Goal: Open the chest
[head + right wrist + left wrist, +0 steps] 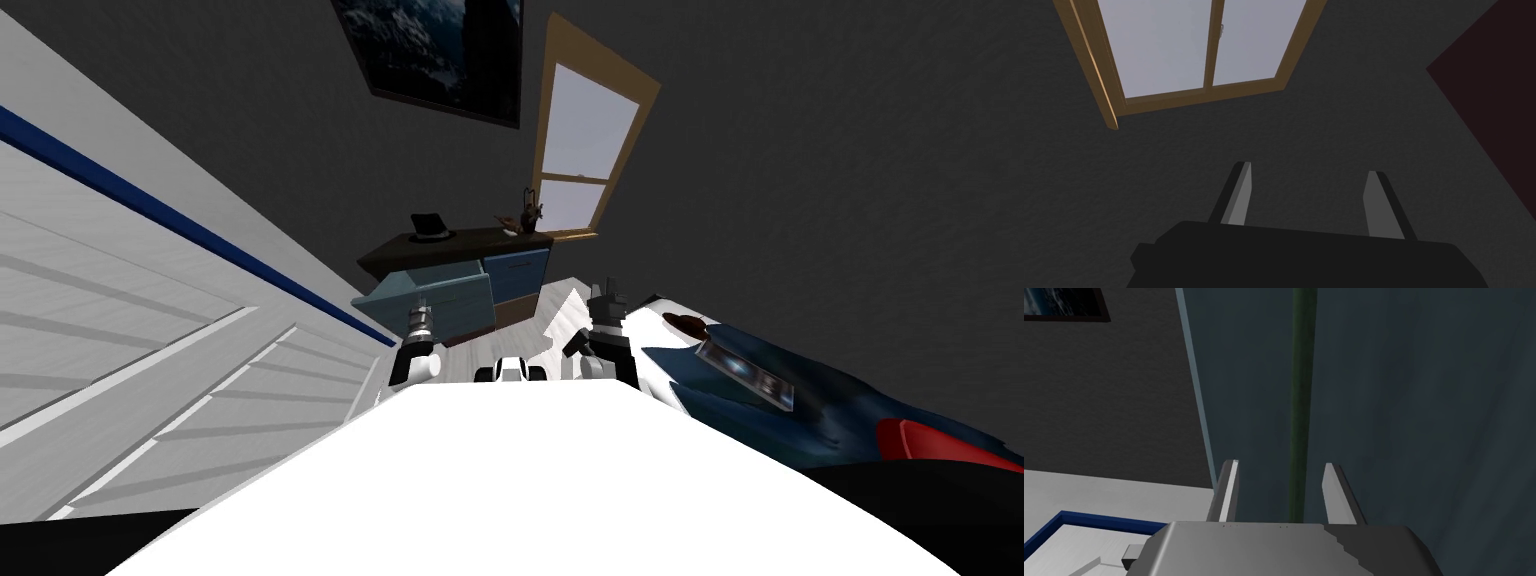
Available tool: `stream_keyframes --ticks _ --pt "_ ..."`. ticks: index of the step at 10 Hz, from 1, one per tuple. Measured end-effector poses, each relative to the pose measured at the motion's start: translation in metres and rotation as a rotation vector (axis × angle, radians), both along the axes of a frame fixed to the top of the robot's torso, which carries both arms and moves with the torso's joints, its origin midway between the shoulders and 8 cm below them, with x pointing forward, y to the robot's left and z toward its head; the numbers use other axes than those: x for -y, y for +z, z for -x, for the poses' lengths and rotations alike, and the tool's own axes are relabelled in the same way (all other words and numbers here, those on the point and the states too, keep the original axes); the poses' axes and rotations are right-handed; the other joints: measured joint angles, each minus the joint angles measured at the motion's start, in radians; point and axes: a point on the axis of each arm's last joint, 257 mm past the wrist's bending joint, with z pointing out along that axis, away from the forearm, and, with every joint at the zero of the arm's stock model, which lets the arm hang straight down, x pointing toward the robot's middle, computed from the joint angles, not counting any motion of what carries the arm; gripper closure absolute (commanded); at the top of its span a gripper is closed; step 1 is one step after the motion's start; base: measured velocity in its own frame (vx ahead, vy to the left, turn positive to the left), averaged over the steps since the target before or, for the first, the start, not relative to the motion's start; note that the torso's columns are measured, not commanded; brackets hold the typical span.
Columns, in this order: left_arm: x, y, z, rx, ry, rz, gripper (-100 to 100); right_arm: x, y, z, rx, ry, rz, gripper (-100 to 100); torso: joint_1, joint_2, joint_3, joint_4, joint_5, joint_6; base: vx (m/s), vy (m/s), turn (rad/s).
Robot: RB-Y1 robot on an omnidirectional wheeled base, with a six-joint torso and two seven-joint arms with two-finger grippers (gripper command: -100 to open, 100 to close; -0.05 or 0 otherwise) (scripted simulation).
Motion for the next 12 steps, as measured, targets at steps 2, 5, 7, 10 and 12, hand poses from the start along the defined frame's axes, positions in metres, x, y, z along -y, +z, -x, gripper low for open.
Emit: stream_keyframes --ticks 2,5,7,10,12 --pt "-0.001 0.012 0.004 -0.002 0.004 0.003 -100 0.000 0.000 0.000 0.000 0.000 0.000 0 0.000 -0.001 0.000 -0.001 0.001 0.001 0.022 0.001 -0.013" --pt "-0.003 0.028 0.010 0.001 0.008 0.003 -100 0.000 0.000 0.000 0.000 0.000 0.000 0 0.000 0.004 0.003 -0.001 0.002 0.001 0.021 0.003 -0.017" --pt "-0.004 0.039 0.015 0.001 0.010 0.004 -100 0.000 0.000 0.000 0.000 0.000 0.000 0 -0.001 0.004 0.002 0.000 0.001 0.001 0.011 -0.001 -0.016" --pt "-0.005 0.040 0.016 -0.011 0.012 0.009 0 0.000 0.000 0.000 0.000 0.000 0.000 0 -0.002 0.005 0.003 0.000 0.000 0.001 0.002 0.001 -0.001" --pt "-0.005 0.039 0.016 -0.014 0.012 0.011 0 0.000 0.000 0.000 0.000 0.000 0.000 0 -0.001 0.004 0.003 0.000 0.001 0.001 0.000 0.000 0.000"
